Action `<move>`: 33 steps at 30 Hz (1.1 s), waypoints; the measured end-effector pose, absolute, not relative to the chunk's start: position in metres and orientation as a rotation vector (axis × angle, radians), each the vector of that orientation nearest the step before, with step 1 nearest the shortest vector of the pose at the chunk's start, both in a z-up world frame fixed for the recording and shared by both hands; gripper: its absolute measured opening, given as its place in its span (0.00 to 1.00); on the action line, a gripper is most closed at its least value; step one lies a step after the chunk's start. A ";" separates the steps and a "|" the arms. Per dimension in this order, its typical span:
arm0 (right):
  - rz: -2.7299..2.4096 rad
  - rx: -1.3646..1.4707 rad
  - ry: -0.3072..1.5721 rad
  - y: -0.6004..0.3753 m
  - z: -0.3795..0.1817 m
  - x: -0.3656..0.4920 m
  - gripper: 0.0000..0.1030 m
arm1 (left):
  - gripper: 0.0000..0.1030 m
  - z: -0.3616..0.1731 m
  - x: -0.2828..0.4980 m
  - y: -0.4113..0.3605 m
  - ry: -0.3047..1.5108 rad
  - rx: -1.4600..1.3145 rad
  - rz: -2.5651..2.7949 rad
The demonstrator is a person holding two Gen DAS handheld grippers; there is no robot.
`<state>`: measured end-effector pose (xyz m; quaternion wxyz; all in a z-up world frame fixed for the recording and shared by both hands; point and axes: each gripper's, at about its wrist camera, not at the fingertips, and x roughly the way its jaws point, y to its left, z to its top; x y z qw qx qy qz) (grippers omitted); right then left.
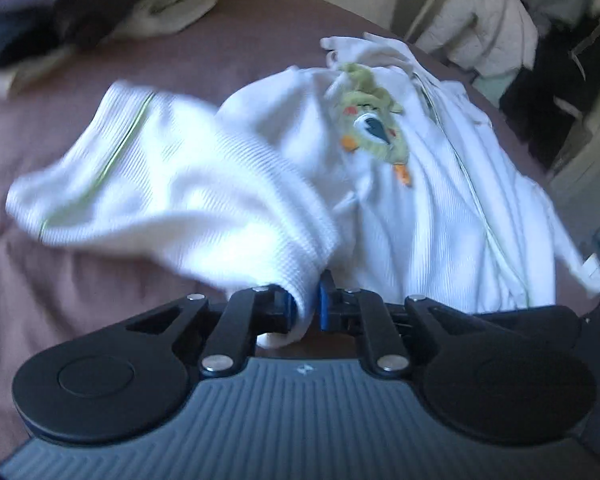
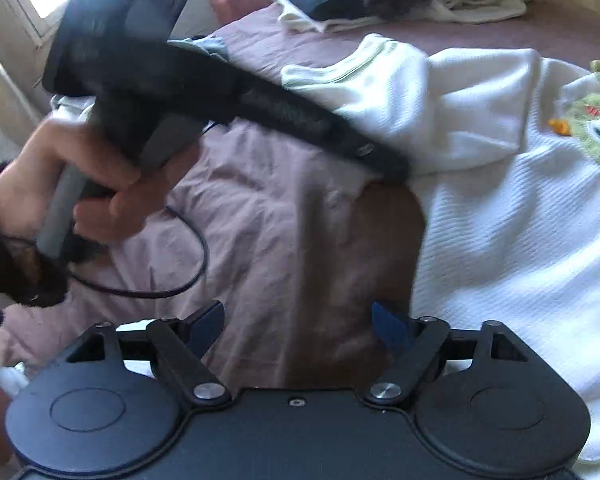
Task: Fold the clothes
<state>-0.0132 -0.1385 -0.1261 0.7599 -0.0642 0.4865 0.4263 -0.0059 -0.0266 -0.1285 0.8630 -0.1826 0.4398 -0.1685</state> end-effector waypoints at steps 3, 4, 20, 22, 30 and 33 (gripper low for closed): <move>0.901 -0.003 1.050 -0.159 -0.117 0.000 0.81 | 0.29 -0.123 -0.018 0.000 0.894 -0.497 -0.340; 0.892 0.072 1.035 -0.168 -0.112 0.007 0.81 | 0.36 -0.120 -0.021 0.008 0.880 -0.521 -0.325; 0.680 -0.066 0.982 -0.146 -0.135 0.024 0.81 | 0.04 -0.134 0.043 0.035 0.894 -0.499 -0.158; 0.685 -0.103 0.969 -0.144 -0.135 0.021 0.81 | 0.02 -0.117 0.039 0.016 0.840 -0.267 -0.102; 0.696 -0.120 0.975 -0.154 -0.133 0.022 0.81 | 0.02 -0.024 0.020 0.075 0.499 -0.046 0.252; 0.691 -0.125 0.973 -0.155 -0.133 0.020 0.81 | 0.02 0.007 0.024 0.118 0.399 -0.014 0.383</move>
